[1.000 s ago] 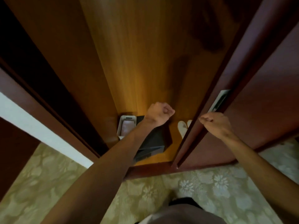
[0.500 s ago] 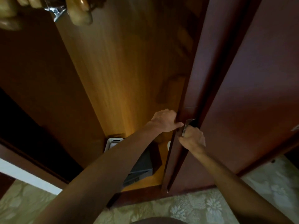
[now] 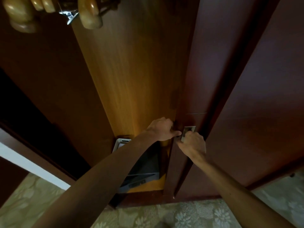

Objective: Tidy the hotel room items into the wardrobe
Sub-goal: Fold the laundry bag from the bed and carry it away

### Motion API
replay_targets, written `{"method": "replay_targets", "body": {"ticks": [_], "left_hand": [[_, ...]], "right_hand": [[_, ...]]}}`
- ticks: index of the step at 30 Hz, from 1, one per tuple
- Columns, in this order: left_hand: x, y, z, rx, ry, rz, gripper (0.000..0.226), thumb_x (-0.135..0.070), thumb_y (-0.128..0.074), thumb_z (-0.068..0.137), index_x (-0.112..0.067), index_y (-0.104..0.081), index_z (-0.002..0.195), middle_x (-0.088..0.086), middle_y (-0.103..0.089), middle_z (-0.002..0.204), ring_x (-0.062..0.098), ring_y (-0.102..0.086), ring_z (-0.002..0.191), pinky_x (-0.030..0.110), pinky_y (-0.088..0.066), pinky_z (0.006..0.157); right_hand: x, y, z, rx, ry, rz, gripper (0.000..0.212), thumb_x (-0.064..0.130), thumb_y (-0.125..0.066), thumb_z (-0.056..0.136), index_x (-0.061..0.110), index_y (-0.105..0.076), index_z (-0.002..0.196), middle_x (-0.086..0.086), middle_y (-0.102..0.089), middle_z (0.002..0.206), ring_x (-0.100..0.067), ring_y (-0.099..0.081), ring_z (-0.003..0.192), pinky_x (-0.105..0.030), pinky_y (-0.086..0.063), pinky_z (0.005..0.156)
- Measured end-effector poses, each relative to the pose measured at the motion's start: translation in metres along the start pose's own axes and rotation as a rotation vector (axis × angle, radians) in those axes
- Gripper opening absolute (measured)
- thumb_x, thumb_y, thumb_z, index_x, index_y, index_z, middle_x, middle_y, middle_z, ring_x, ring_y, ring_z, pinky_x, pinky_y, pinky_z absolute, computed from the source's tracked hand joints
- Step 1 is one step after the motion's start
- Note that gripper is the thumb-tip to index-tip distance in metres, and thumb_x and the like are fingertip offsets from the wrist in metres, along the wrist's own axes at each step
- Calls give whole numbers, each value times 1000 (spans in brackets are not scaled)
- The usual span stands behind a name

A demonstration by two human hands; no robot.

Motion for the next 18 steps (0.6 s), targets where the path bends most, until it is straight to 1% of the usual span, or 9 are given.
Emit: {"method": "replay_targets", "body": {"ticks": [4, 8, 12, 14, 18], "left_hand": [[25, 2, -17, -24, 34, -38, 46, -60, -59, 91, -18, -63, 72, 1, -65, 66, 15, -63, 63, 36, -56, 64], [54, 4, -34, -38, 94, -69, 42, -60, -59, 90, -20, -63, 77, -1, -65, 66, 16, -65, 63, 41, -59, 68], [83, 13, -57, -22, 131, -98, 40, -57, -58, 92, -19, -62, 82, 1, -64, 70, 18, -63, 65, 42, -59, 70], [98, 18, -73, -36, 161, -77, 40, -58, -56, 93, -20, -59, 79, 1, -61, 70, 19, -62, 66, 38, -57, 68], [127, 27, -100, -63, 236, -47, 45, -62, -55, 92, -20, -56, 76, 2, -62, 71, 22, -64, 69, 34, -50, 58]], "right_hand": [[25, -6, -8, 18, 14, 0, 41, 49, -58, 90, 9, -69, 90, -9, -70, 91, -30, -69, 87, -31, -50, 64], [56, -16, -17, 42, 44, 17, 33, 46, -63, 87, 13, -69, 87, -6, -70, 88, -28, -70, 86, -33, -56, 68], [88, -27, -30, 67, 68, 16, 30, 43, -65, 88, 13, -68, 85, -6, -70, 88, -27, -70, 85, -30, -50, 63], [106, -33, -36, 80, 85, -2, 28, 41, -66, 88, 13, -69, 88, -7, -71, 91, -28, -69, 87, -32, -52, 65], [143, -47, -49, 88, 128, -36, 28, 38, -67, 89, 10, -71, 95, -11, -71, 100, -30, -68, 94, -35, -54, 73]]}}
Point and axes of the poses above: each hand's wrist, its own z-axis towards the middle knuckle, its own y-axis out of the back of the hand, x = y × z, the point moved 3 cm from there along z, towards the middle knuckle
